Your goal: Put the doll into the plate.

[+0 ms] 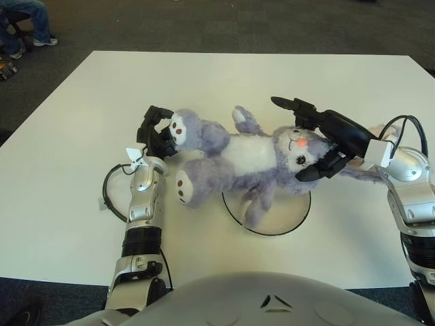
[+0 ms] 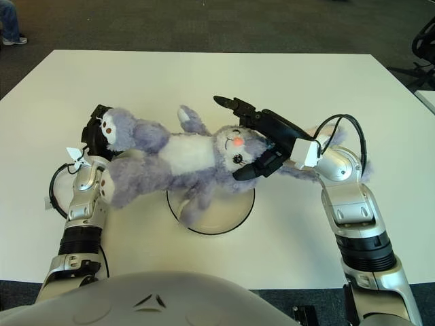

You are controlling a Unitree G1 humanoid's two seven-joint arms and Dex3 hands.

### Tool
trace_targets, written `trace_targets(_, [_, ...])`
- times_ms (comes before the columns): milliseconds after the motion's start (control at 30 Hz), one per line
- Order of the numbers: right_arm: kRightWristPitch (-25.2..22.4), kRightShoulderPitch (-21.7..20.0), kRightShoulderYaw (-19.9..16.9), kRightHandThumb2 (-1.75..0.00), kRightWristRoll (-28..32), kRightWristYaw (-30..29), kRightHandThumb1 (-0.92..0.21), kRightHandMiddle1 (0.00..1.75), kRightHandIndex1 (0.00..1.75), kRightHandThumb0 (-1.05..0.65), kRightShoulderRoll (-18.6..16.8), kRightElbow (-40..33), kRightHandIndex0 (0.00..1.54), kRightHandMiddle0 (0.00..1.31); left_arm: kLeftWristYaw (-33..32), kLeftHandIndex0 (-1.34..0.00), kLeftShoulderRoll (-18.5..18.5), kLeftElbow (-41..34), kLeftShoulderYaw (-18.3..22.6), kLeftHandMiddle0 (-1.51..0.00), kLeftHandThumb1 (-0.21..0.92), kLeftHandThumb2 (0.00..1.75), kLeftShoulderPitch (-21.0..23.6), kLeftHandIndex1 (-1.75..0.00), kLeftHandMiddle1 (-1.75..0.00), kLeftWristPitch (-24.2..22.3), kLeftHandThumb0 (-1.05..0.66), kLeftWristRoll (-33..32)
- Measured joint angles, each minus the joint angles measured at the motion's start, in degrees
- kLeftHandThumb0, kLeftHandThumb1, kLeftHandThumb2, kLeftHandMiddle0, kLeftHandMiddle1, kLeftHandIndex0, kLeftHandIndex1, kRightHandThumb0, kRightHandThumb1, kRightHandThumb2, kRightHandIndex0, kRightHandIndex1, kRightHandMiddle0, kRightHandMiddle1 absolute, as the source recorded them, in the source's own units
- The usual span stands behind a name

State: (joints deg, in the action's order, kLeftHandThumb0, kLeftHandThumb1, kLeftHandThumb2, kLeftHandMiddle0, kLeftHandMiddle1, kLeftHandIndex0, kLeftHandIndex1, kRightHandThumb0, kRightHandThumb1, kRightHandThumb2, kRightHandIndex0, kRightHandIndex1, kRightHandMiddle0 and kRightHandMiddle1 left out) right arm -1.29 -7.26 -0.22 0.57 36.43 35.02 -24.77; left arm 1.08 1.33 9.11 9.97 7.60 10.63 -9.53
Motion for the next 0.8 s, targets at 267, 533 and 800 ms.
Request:
trace_targets(267, [-1.38,1.33,-0.47,-0.2,0.68,-0.07,-0.89,0.0,1.75,-0.92,-0.21,-1.2,0.35,0.0,-0.03,-0.54,0.0,0.0,0.01,-1.12,0.41,1.2,0.0,-1.75,-1.75,0.0,-0.45,0.02])
trace_targets(533, [1.41,1.55,-1.07,-0.2,2.56,-0.38,-0.91,0.0,1.1,-0.88,-1.95,-1.21,0.14,0.0,-0.01,-0.54,0.04,0.01,0.02,-1.12,0.41,1.2,0.0,-1.75,-1.75,0.02,-0.45,-0.02])
trace_targets(800, [2.29,1.57,-1.59,-0.22,4.01,0.64,-0.92,0.0,0.22,-0.89,-1.72,-1.22,0.02,0.0,0.0,-0.54,0.02,0.02,-0.02,-1.12,0.41,1.2,0.0,-1.75,-1.75,0.14,-0.45,0.02])
